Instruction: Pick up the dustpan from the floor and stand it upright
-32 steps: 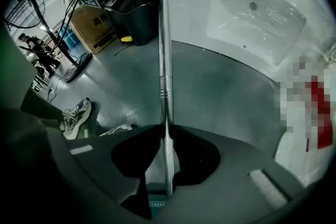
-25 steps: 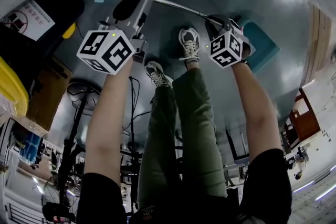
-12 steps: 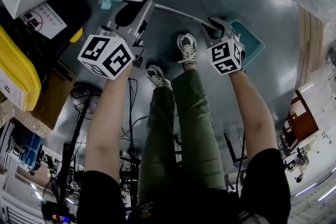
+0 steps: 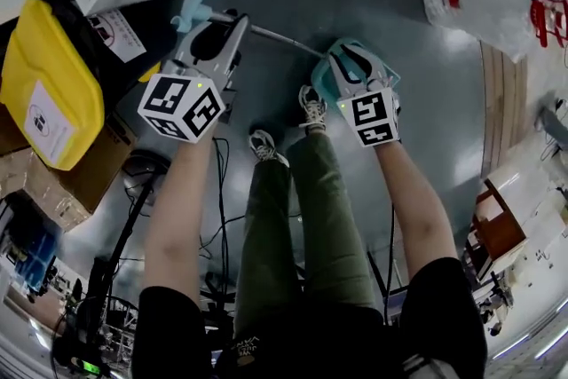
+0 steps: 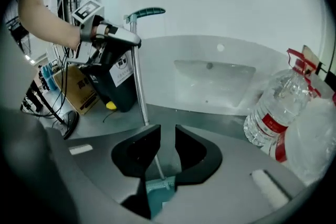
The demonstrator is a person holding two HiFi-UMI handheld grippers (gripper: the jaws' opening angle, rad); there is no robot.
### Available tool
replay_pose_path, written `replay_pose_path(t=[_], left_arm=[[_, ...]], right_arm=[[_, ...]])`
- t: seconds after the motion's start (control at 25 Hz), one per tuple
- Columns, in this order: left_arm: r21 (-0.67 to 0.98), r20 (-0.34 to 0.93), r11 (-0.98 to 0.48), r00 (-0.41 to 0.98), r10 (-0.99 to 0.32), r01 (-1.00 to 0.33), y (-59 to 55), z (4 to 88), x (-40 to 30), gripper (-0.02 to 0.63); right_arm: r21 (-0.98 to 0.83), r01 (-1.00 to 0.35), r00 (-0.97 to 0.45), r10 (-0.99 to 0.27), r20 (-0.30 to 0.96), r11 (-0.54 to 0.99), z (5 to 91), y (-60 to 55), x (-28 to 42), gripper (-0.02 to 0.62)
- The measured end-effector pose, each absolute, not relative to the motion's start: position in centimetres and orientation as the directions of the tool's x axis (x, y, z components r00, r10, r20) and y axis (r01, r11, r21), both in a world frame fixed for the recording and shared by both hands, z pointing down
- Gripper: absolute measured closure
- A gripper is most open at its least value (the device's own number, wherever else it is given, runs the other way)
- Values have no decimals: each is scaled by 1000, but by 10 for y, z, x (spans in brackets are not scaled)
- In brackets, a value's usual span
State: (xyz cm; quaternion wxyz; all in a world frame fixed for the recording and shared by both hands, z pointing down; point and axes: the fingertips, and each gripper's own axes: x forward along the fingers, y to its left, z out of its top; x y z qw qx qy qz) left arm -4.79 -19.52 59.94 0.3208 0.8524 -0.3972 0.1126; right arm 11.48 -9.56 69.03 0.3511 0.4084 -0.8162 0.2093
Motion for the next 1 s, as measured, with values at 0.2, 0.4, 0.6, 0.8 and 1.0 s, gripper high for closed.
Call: replay_pose_path(t=[0.2,0.4,0.6,0.8,1.0], left_arm=[[422,443,-461,621,-647,-781,-207,568,-65,466],[347,437,-475,587,-681,-809,-214,543,-85,465],[281,441,-473,550,-709,-835,-225,529,-111,466],[185,445,-486,514,-733,-854,-234,513,-139,465],[83,452,-503,482,-751,-861,-246,505,-165,465]], right_arm=[[-65,-815,-463,-579,671,576,633,-119,98,515],[-73,-818,-492,-628,603,571,588,-135,82,515],[-96,-819,-518,-656,549,566,559,-148,69,515],[-103,-805,-545,-660,517,584,540,-152,56,515],[-109,-800,-558,-666,496,590,532,-150,49,515]])
